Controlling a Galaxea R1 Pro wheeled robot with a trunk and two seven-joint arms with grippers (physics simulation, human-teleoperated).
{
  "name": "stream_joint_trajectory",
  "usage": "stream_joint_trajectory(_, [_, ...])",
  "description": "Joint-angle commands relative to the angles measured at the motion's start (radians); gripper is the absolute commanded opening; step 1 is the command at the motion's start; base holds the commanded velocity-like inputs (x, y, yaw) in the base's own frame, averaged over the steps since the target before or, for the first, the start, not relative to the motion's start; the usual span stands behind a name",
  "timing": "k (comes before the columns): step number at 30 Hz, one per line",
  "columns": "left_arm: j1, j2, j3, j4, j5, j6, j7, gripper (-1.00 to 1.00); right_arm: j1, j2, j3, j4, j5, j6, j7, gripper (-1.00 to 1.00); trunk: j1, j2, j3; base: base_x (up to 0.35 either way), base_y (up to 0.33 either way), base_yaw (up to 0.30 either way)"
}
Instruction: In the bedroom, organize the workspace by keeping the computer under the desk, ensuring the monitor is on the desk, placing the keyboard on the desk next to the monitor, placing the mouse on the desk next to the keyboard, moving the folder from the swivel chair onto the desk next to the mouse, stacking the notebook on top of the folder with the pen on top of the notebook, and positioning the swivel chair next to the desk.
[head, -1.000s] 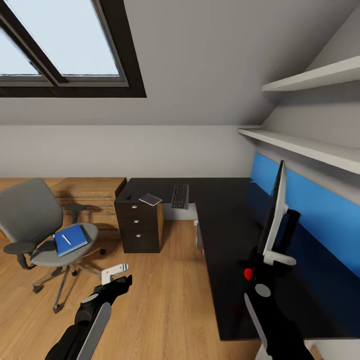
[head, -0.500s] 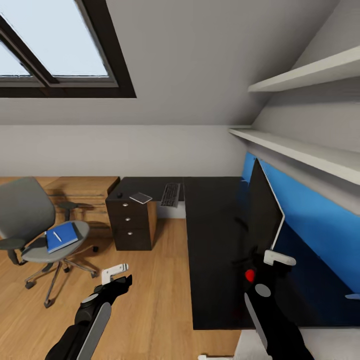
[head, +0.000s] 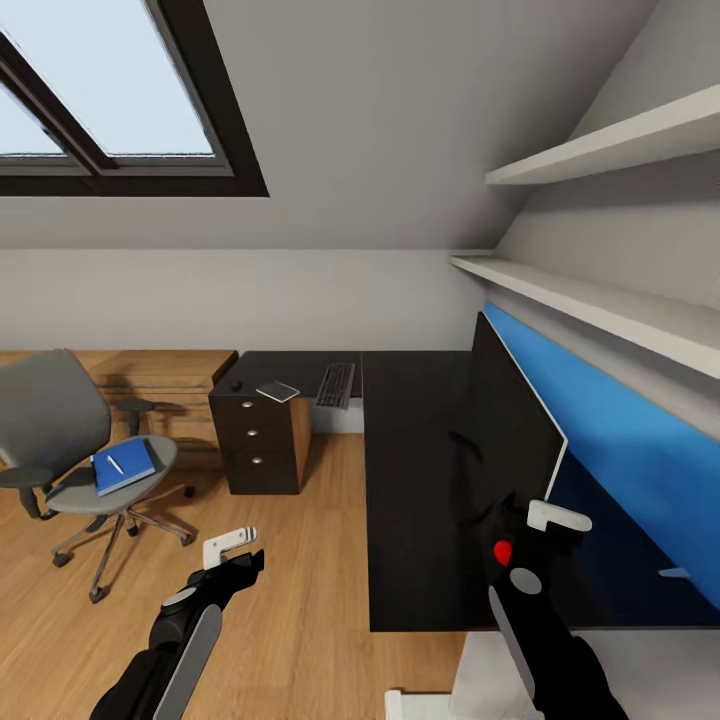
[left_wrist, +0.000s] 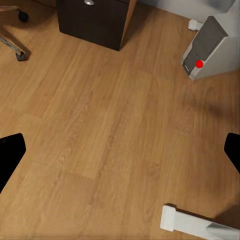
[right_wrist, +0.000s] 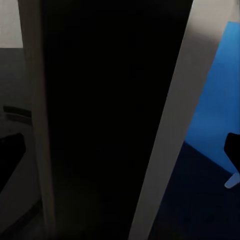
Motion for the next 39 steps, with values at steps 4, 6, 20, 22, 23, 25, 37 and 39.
stream_joint_trajectory(4, [-0.001, 0.0, -0.001, -0.001, 0.011, 0.002, 0.01, 1.0, -0.001, 0.0, 0.0, 0.001, 0.005, -0.001, -0.004, 1.0, 0.0, -0.001, -0.002, -0.004, -0.002, 0.0])
stream_joint_trajectory(6, [-0.001, 0.0, -0.001, -0.001, 0.011, 0.003, 0.01, 1.0, -0.001, 0.0, 0.001, 0.001, 0.005, -0.002, -0.004, 1.0, 0.0, -0.001, -0.002, -0.072, 0.032, 0.0])
stream_joint_trajectory(20, [0.0, 0.002, 0.006, 0.01, 0.014, 0.006, 0.012, 1.0, -0.001, 0.002, 0.014, -0.004, 0.005, -0.024, 0.003, 1.0, 0.0, -0.001, -0.002, -0.26, 0.054, 0.0])
stream_joint_trajectory(22, [0.0, 0.002, 0.006, 0.01, 0.014, 0.006, 0.012, 1.0, -0.001, 0.002, 0.014, -0.004, 0.005, -0.024, 0.004, 1.0, 0.0, -0.001, -0.002, -0.331, 0.002, 0.0])
stream_joint_trajectory(23, [0.0, 0.002, 0.006, 0.011, 0.014, 0.006, 0.012, 1.0, -0.001, 0.002, 0.014, -0.004, 0.005, -0.024, 0.004, 1.0, 0.0, -0.001, -0.002, -0.331, 0.001, 0.0])
stream_joint_trajectory(25, [-0.001, 0.002, 0.006, 0.012, 0.014, 0.006, 0.012, 1.0, -0.001, 0.002, 0.014, -0.005, 0.005, -0.025, 0.004, 1.0, 0.0, -0.001, -0.002, -0.318, 0.001, 0.0])
stream_joint_trajectory(37, [-0.001, 0.002, 0.002, 0.012, 0.014, 0.006, 0.013, 1.0, 0.002, -0.001, 0.012, -0.011, 0.007, -0.026, 0.103, 1.0, 0.0, -0.001, -0.002, -0.074, 0.0, 0.0])
stream_joint_trajectory(39, [-0.001, 0.002, 0.001, 0.012, 0.014, 0.006, 0.012, 1.0, 0.002, -0.003, 0.009, -0.013, 0.008, -0.025, 0.164, 1.0, 0.0, -0.001, -0.002, 0.0, 0.0, 0.0])
